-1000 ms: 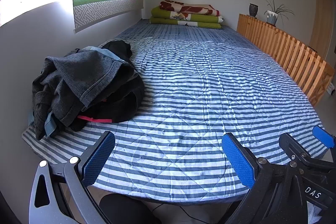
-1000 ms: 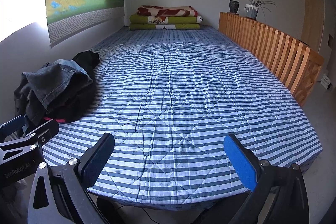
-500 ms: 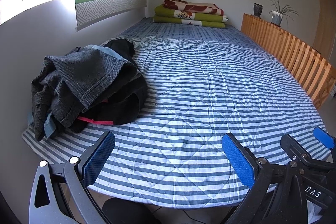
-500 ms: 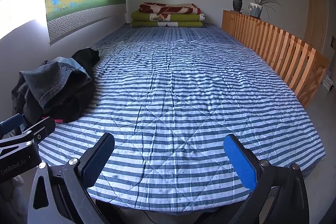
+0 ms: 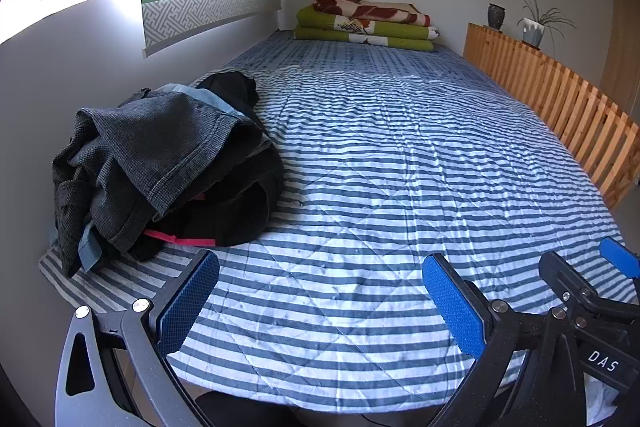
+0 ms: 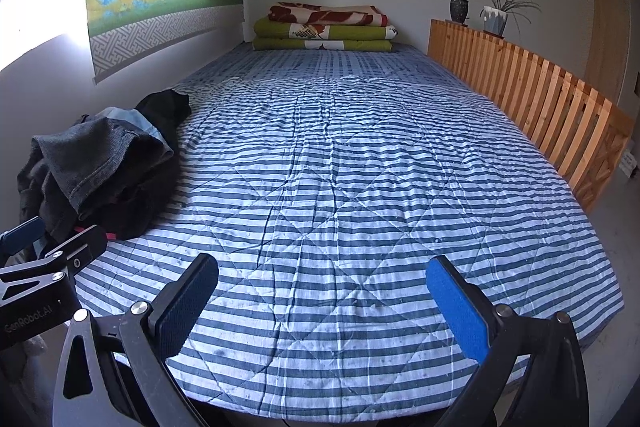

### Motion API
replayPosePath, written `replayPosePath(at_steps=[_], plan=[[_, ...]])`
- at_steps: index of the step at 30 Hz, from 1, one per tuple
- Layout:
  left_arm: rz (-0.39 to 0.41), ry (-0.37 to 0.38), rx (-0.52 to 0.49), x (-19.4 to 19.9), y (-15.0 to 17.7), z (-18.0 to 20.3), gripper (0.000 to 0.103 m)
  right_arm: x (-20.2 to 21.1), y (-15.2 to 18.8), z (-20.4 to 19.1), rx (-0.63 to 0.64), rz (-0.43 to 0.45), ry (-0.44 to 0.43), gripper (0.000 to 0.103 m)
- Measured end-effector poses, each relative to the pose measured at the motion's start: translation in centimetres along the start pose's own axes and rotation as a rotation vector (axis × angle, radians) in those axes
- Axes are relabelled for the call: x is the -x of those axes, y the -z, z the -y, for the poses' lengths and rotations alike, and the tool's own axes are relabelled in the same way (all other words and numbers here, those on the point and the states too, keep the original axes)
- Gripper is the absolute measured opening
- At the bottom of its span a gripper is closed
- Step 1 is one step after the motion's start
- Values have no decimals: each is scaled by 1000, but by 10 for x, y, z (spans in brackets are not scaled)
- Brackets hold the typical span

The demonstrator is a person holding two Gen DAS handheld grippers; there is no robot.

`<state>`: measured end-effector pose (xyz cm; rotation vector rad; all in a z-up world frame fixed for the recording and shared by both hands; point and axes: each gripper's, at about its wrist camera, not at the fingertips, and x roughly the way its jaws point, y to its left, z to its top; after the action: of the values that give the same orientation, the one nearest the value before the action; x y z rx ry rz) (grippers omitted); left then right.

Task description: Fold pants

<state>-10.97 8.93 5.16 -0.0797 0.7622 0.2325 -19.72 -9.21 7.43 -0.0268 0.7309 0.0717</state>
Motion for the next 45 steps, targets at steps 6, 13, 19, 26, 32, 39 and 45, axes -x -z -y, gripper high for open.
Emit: replayPosePath(at_steps=[6, 13, 19, 26, 32, 39, 45], plan=[[9, -12, 8, -9, -11, -7, 103, -11, -11, -3, 7, 2, -11, 102], [9, -53, 56, -20, -19, -35, 103, -29, -37, -26, 88, 18, -81, 102], [13, -115, 114, -27, -20, -82, 103, -53, -69, -65, 150, 5, -206, 102], [10, -176, 195, -35, -14, -146, 103, -69, -111, -144, 264, 31, -302, 93], [3, -225, 229, -38, -5, -191, 103, -73, -127, -220, 374, 68, -331, 93], [13, -269, 291, -34, 2, -241, 103, -81, -134, -299, 463, 77, -403, 93], [-5, -288, 328, -39, 11, -265, 103, -91, -133, -368, 539, 52, -497, 92]])
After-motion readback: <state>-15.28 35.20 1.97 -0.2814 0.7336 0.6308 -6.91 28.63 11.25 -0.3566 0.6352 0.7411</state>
